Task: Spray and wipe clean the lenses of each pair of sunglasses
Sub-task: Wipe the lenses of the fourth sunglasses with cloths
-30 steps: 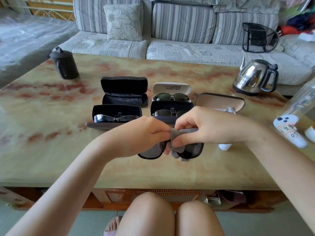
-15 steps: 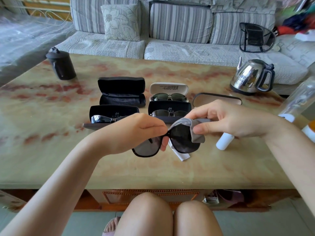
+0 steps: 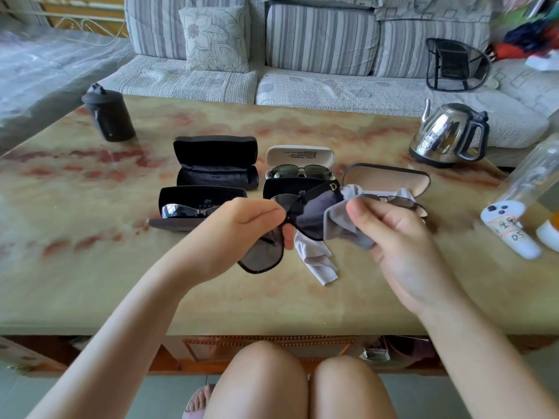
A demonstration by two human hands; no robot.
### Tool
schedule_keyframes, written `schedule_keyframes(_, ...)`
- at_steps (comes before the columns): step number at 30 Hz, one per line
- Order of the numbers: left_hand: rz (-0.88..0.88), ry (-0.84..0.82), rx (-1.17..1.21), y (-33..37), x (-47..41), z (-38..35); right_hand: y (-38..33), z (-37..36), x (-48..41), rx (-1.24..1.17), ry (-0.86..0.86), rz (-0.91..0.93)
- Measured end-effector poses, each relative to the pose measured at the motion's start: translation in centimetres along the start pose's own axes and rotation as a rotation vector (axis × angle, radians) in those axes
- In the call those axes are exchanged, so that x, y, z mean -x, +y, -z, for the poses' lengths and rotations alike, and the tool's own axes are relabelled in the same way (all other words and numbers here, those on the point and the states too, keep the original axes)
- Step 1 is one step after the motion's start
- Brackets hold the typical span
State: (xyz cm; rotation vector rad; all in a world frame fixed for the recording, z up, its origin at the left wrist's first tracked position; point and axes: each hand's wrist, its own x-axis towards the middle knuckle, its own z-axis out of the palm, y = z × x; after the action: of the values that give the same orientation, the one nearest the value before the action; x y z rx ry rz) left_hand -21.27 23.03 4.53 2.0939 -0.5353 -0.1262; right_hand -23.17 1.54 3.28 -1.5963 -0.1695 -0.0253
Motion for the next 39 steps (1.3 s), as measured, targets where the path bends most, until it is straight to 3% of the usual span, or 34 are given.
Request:
schedule_keyframes(5, 0.0, 0.056, 0.059, 0.5, 0.3, -0.8, 0.1, -1.4, -0.6, 0.028, 0.219, 0.09)
schedule_keyframes(22, 0.039, 0.186, 0.144, -0.5, 0.5, -2.3, 2.4, -4.7, 1.2, -0.318, 0.342, -0.126)
schedule_keyframes(28, 0.03, 0.237, 0.119, -0.7, 0.6, -2.6, 2.5, -4.7, 1.4, -0.168, 0.236, -0.054)
schedule_keyframes(33, 0.033, 0.235, 0.261, -0.8, 0.3, -2.0, 3.3, -3.4, 1.8, 0.094, 0.123, -0.042)
schedule_keyframes(39, 0.056, 0.258, 0.331, -1.3, 0.2, -1.4, 4.8, 2.0, 0.2, 0.641, 0.172, -0.051)
